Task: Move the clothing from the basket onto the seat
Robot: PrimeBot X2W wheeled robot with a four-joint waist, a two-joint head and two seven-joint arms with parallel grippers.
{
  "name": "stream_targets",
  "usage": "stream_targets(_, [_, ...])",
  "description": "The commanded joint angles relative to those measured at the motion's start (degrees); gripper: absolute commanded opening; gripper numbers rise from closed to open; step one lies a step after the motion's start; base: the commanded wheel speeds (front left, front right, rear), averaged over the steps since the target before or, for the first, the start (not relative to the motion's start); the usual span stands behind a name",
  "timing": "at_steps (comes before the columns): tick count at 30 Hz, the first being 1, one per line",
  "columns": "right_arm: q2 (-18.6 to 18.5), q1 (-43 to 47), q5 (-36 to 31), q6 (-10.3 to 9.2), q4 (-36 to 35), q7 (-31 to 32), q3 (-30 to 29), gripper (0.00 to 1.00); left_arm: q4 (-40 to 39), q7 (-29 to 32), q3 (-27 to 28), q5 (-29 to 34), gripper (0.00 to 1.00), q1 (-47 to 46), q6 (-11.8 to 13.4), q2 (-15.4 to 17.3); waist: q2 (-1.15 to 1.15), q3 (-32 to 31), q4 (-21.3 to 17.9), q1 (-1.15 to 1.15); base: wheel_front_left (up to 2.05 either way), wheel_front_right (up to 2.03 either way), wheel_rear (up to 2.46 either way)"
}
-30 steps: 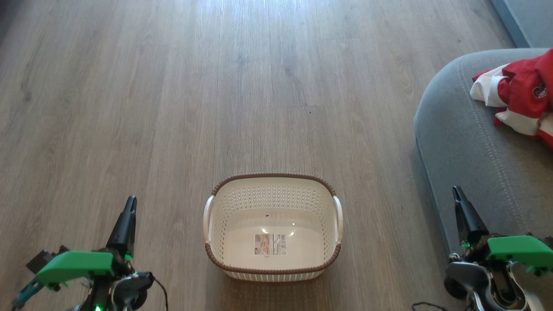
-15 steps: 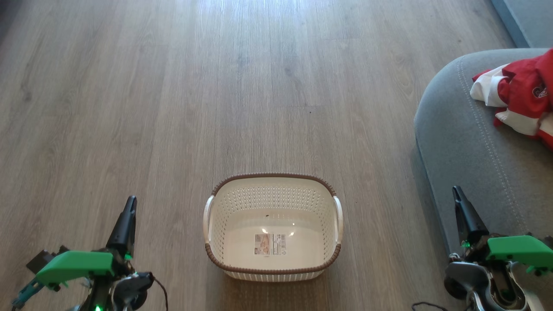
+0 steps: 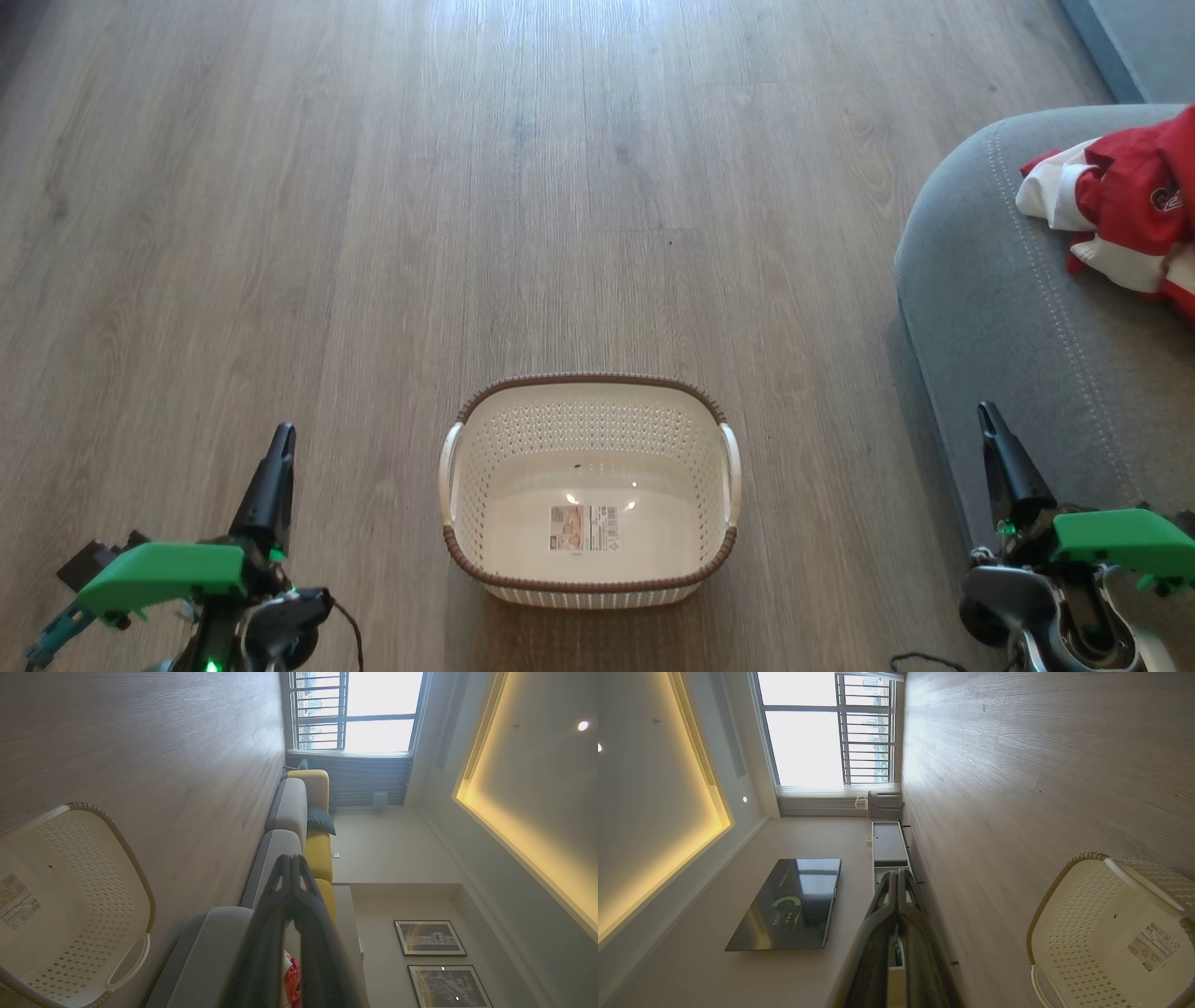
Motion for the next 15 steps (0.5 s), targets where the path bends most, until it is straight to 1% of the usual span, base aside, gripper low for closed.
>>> stream_targets(1, [-0.79,-3.02,0.34,0.0,-2.16,0.32,1.02,0.0,-1.92,0.44,1.96,-0.38,0.0,-2.73,-0.54,0.43,0.0,0.0,0.0,0.0,0.0,0.0,0.0])
stream_targets(15, [-0.79,-3.02,0.34,0.0,-2.16,0.32,1.02,0.0,-1.92,0.44,1.96,-0.38,0.0,-2.73,-0.54,0.43,0.0,0.0,0.0,0.0,0.0,0.0,0.0])
